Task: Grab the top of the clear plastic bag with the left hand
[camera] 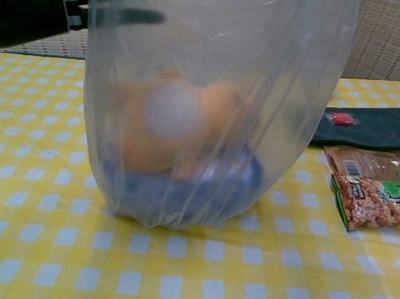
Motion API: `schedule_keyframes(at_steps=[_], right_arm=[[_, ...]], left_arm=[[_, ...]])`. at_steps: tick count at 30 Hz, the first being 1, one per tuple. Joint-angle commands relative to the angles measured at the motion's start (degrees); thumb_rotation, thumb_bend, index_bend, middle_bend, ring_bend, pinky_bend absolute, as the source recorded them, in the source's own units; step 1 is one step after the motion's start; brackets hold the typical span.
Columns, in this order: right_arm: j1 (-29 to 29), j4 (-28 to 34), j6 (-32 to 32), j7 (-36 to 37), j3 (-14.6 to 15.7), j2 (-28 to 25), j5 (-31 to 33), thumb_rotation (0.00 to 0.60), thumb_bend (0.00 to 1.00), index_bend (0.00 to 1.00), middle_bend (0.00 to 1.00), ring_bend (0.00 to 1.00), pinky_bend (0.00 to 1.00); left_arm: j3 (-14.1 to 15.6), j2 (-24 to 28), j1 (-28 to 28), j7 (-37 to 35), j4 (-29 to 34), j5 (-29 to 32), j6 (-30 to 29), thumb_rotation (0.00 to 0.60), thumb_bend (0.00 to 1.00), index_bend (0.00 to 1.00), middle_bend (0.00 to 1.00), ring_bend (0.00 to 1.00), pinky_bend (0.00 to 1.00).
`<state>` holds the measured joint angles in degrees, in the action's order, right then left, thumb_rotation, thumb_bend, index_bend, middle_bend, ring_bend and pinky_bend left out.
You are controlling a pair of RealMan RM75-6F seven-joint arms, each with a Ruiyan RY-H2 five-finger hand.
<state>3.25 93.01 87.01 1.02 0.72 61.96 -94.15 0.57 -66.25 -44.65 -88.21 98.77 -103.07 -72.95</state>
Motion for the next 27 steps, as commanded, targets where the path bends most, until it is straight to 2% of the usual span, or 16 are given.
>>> schedule_keyframes(at_steps=[1, 10, 22, 27], right_arm=[[0.15, -0.12, -0.3, 0.41, 0.18, -0.03, -0.25, 0.6, 0.33, 0.0, 0.0, 0.0, 0.0], [0.46, -0.34, -0.88, 1.25, 0.27, -0.06, -0.27, 0.6, 0.33, 0.0, 0.0, 0.0, 0.0], [0.47, -0.36, -0.87, 2.7, 0.2, -0.66, 0.01, 0.6, 0.33, 0.0, 0.0, 0.0, 0.0], [0.54, -0.51, -0.97, 3.35, 0.03, -0.88, 0.33, 0.6, 0.33, 0.0, 0.0, 0.0, 0.0]], left_arm=[[-0.34, -0.34, -0.88, 0.4, 0.07, 0.86, 1.03, 0.6, 0.26, 0.05, 0.16, 0.1, 0.19], [-1.78, -0.7, -4.51, 0.87, 1.32, 1.51, 4.53, 0.6, 0.26, 0.1, 0.21, 0.1, 0.2], [-2.48, -2.14, -9.6, -5.32, -0.62, 3.07, 9.38, 0.6, 0.25, 0.11, 0.22, 0.08, 0.18], [-2.49, -3.07, -10.78, -6.96, -2.15, 3.54, 10.42, 0.6, 0.25, 0.13, 0.22, 0.11, 0.2]])
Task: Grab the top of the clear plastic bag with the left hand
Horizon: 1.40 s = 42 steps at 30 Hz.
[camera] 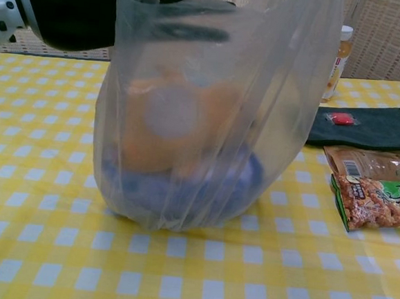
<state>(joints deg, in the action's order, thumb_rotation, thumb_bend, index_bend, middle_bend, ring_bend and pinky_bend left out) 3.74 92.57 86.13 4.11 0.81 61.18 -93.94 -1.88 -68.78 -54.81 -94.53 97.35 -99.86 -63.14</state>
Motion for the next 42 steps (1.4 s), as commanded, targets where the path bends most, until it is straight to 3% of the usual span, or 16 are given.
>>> schedule_keyframes(at_steps=[1, 14, 21, 27, 34, 42], right_arm=[[0.08, -0.13, -0.12, 0.44, -0.07, -0.17, 0.12, 0.6, 0.33, 0.0, 0.0, 0.0, 0.0], [0.15, -0.28, -0.25, 0.64, -0.15, -0.22, 0.31, 0.6, 0.33, 0.0, 0.0, 0.0, 0.0], [0.17, -0.26, -0.31, 0.56, -0.15, -0.18, 0.33, 0.6, 0.33, 0.0, 0.0, 0.0, 0.0], [0.33, -0.24, -0.68, 0.55, -0.17, -0.18, 0.5, 0.6, 0.33, 0.0, 0.0, 0.0, 0.0], [0.27, -0.26, -0.47, 0.75, -0.17, -0.28, 0.43, 0.6, 0.33, 0.0, 0.0, 0.0, 0.0], [0.3, -0.25, -0.54, 0.87, -0.12, -0.33, 0.37, 0.6, 0.33, 0.0, 0.0, 0.0, 0.0]], left_arm=[[0.02, -0.74, -0.85, -0.89, -1.07, 0.29, 0.7, 0.6, 0.25, 0.13, 0.24, 0.13, 0.21], [0.28, -1.67, -1.35, 0.51, -1.73, 1.41, 0.44, 0.6, 0.24, 0.26, 0.39, 0.21, 0.27], [0.21, -1.93, -1.41, 0.92, -1.7, 2.34, 0.63, 0.6, 0.24, 0.28, 0.4, 0.2, 0.26], [-0.05, -1.34, -2.42, 1.18, -1.53, 3.13, 2.54, 0.6, 0.24, 0.26, 0.32, 0.16, 0.25], [-0.07, -0.09, -3.82, 1.0, -0.82, 2.67, 4.21, 0.6, 0.21, 0.17, 0.14, 0.09, 0.23], [-0.61, 1.03, -4.38, -0.54, 0.02, 1.94, 3.04, 0.6, 0.21, 0.16, 0.13, 0.07, 0.23]])
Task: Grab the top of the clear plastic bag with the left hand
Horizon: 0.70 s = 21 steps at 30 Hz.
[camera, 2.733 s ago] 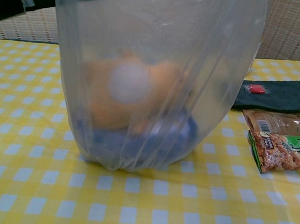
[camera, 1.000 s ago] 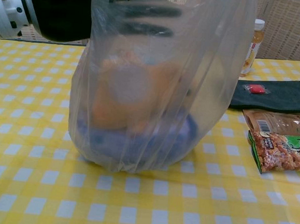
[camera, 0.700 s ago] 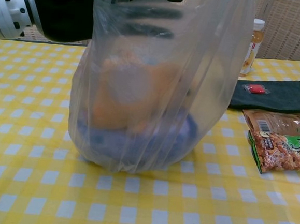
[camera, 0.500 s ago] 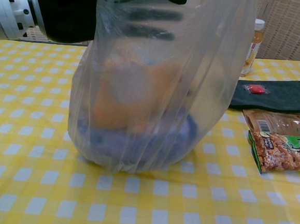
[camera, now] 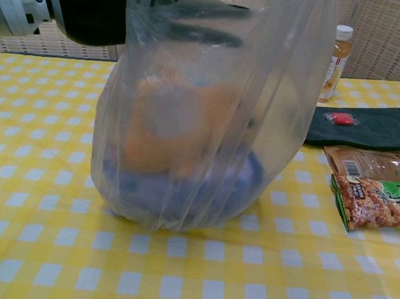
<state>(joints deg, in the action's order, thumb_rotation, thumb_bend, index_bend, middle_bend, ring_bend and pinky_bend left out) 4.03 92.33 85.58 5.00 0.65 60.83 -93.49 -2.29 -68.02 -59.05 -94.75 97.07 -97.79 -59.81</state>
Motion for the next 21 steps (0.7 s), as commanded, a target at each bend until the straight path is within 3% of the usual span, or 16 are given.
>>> schedule_keyframes(at_steps=[1, 12, 21], right_arm=[[0.01, 0.02, 0.02, -0.03, 0.07, 0.02, -0.16, 0.6, 0.33, 0.0, 0.0, 0.0, 0.0], [-0.19, 0.25, 0.62, 0.35, 0.22, -0.16, -0.69, 0.6, 0.33, 0.0, 0.0, 0.0, 0.0], [-0.41, 0.12, 1.27, 0.98, 0.44, -0.46, -1.35, 0.6, 0.33, 0.0, 0.0, 0.0, 0.0]], left_arm=[[-0.26, 0.46, -0.22, -0.54, 0.48, -0.24, -0.45, 0.6, 0.21, 0.16, 0.13, 0.07, 0.23], [-0.38, 0.84, -1.5, -2.86, 0.87, -0.88, -0.44, 0.6, 0.21, 0.18, 0.17, 0.11, 0.26], [-1.27, -0.22, -3.52, -2.62, 0.5, 0.03, 1.38, 0.6, 0.21, 0.19, 0.17, 0.06, 0.21]])
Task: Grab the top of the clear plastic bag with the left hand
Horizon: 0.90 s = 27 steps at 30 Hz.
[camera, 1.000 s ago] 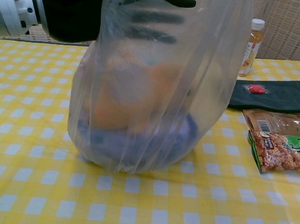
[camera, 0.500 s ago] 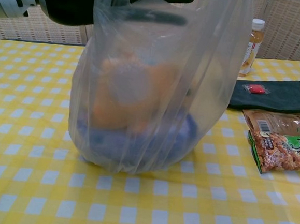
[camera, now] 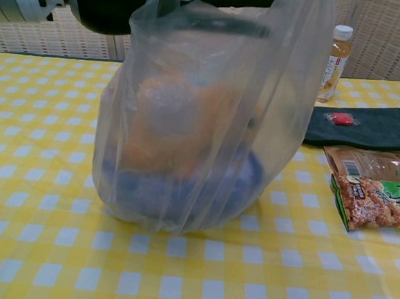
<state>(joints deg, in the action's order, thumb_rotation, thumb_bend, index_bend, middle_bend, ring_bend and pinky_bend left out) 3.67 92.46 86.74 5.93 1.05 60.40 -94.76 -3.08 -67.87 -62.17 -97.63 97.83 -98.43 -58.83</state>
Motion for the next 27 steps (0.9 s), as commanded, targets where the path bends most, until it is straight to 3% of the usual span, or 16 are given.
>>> schedule_keyframes(at_steps=[1, 9, 19, 23, 27], right_arm=[[-0.08, -0.02, 0.17, 0.12, 0.04, -0.06, -0.11, 0.6, 0.33, 0.0, 0.0, 0.0, 0.0], [-0.08, -0.07, 0.15, 0.3, 0.04, -0.18, -0.07, 0.6, 0.33, 0.0, 0.0, 0.0, 0.0], [0.11, 0.01, -0.28, -0.14, -0.02, -0.05, 0.08, 0.6, 0.33, 0.0, 0.0, 0.0, 0.0], [0.12, -0.02, -0.21, 0.18, -0.04, -0.18, 0.09, 0.6, 0.33, 0.0, 0.0, 0.0, 0.0], [0.0, -0.1, 0.15, 0.55, -0.08, -0.34, 0.0, 0.6, 0.33, 0.0, 0.0, 0.0, 0.0]], left_arm=[[-0.74, -0.49, -0.55, 0.34, -0.27, 1.09, 0.57, 0.6, 0.21, 0.19, 0.17, 0.06, 0.21], [-2.48, -0.63, -0.91, -0.44, 0.69, 3.54, 0.66, 0.6, 0.21, 0.16, 0.16, 0.04, 0.21], [-3.1, -1.03, -2.31, -7.45, 1.04, 3.6, 2.17, 0.6, 0.21, 0.15, 0.15, 0.04, 0.21], [-2.35, -1.21, -3.82, -15.27, 0.06, 0.75, 2.18, 0.6, 0.21, 0.14, 0.14, 0.03, 0.21], [-1.14, -1.62, -5.1, -18.15, -1.76, -2.0, 1.7, 0.6, 0.21, 0.13, 0.14, 0.05, 0.21]])
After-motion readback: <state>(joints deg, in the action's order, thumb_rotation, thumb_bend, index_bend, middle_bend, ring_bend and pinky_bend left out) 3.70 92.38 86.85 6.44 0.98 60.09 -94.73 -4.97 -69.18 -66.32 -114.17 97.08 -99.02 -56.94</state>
